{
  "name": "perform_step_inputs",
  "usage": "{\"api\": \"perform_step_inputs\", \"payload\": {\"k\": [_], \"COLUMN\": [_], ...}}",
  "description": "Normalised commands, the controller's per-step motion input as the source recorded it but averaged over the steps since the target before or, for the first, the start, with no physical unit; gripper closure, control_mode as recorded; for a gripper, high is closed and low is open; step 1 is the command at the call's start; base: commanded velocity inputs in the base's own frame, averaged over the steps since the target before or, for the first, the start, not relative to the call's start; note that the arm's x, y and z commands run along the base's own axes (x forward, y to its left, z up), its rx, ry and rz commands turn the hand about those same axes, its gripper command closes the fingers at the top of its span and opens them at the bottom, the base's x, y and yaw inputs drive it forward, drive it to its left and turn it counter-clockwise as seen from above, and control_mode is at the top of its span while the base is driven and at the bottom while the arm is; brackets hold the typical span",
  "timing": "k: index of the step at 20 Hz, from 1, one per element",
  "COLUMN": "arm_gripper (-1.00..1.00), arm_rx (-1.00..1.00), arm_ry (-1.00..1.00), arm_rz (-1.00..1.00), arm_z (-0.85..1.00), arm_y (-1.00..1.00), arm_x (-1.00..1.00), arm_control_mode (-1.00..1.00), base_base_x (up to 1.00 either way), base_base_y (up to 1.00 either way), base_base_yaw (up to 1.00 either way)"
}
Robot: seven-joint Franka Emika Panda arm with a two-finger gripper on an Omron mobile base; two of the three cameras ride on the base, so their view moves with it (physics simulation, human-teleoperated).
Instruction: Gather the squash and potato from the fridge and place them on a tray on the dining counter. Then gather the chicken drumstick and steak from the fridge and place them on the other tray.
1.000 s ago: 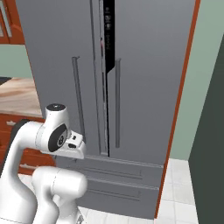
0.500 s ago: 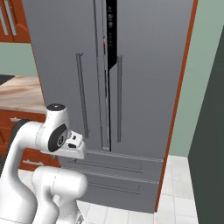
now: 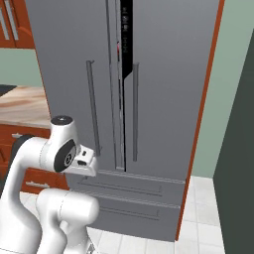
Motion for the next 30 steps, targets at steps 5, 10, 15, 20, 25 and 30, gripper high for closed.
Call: {"api": "perform_step_inputs", "payload": {"k": [5, 10, 15, 20, 25, 30], "arm_gripper": [-1.0, -1.0, -1.0, -1.0, -1.0, -1.0], "arm_rx": [0.03, 0.03, 0.0, 0.0, 0.0, 0.0], "arm_ry": [-0.35, -0.33, -0.35, -0.22, -0.27, -0.2], "arm_rz": [0.0, 0.0, 0.05, 0.01, 0.0, 0.0], "arm_z": [0.01, 0.06, 0.15, 0.18, 0.27, 0.29], "arm_y": [0.08, 0.08, 0.14, 0.2, 0.09, 0.01], "arm_x": [0.17, 0.14, 0.16, 0.27, 0.12, 0.23], "arm_control_mode": [-1.0, -1.0, -1.0, -1.0, -1.0, -1.0], "base_base_x": [0.0, 0.0, 0.0, 0.0, 0.0, 0.0], "base_base_y": [0.0, 0.0, 0.0, 0.0, 0.0, 0.0], "base_base_yaw": [0.0, 0.0, 0.0, 0.0, 0.0, 0.0]}}
